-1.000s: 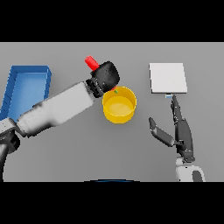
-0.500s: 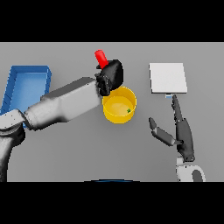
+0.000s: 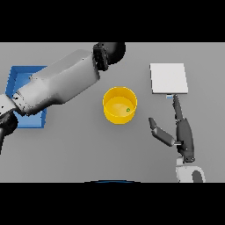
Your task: Pick up the red beaker and tilt it to pour out 1 green nut into yellow bowl. Pick up the yellow bowl and place it on the metallic measuring scale.
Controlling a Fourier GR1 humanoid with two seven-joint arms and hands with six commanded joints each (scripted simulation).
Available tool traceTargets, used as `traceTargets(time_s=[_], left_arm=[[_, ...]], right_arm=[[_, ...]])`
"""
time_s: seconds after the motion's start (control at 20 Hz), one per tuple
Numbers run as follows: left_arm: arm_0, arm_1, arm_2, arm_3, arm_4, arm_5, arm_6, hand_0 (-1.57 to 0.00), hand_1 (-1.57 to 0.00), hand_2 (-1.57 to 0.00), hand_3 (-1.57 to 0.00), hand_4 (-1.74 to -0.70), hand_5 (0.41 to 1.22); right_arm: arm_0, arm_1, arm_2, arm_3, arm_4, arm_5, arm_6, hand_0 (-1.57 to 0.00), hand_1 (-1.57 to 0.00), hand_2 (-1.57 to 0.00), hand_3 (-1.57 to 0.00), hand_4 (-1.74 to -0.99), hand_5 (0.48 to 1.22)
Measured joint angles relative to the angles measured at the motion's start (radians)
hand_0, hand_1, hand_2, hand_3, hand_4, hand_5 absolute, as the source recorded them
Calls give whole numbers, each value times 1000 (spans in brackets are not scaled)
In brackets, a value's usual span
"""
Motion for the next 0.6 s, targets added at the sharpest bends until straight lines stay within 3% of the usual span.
traceTargets(time_s=[0.05,0.15,0.3,0.35,0.5,0.6], left_arm=[[-24,16,20,18,13,20,2,-1571,-1571,-1461,-1041,-1699,1221],[-86,32,69,79,51,51,-8,-1571,-1571,-1501,-1232,-1705,1221],[-137,60,165,178,138,40,42,-1571,-1571,-1535,-1397,-1720,1221],[-137,71,212,212,186,42,57,-1571,-1571,-1542,-1380,-1723,1221],[-98,124,387,304,360,83,194,-1571,-1571,-1556,-1360,-1732,1221],[-60,179,491,324,482,123,224,-1571,-1571,-1562,-1383,-1735,1221]], right_arm=[[5,-10,-5,-9,-4,4,-11,1,1,1,1,-1186,596],[-16,4,-8,15,-25,12,8,1,1,1,1,-1181,593],[-1,3,-10,1,-62,36,-34,1,1,1,1,-1193,597],[-3,2,-13,3,-70,41,-33,1,1,1,1,-1200,596],[-15,3,-10,19,-64,39,-19,1,1,1,1,-1222,592],[-16,-1,-16,20,-81,50,-25,1,1,1,1,-1222,590]])
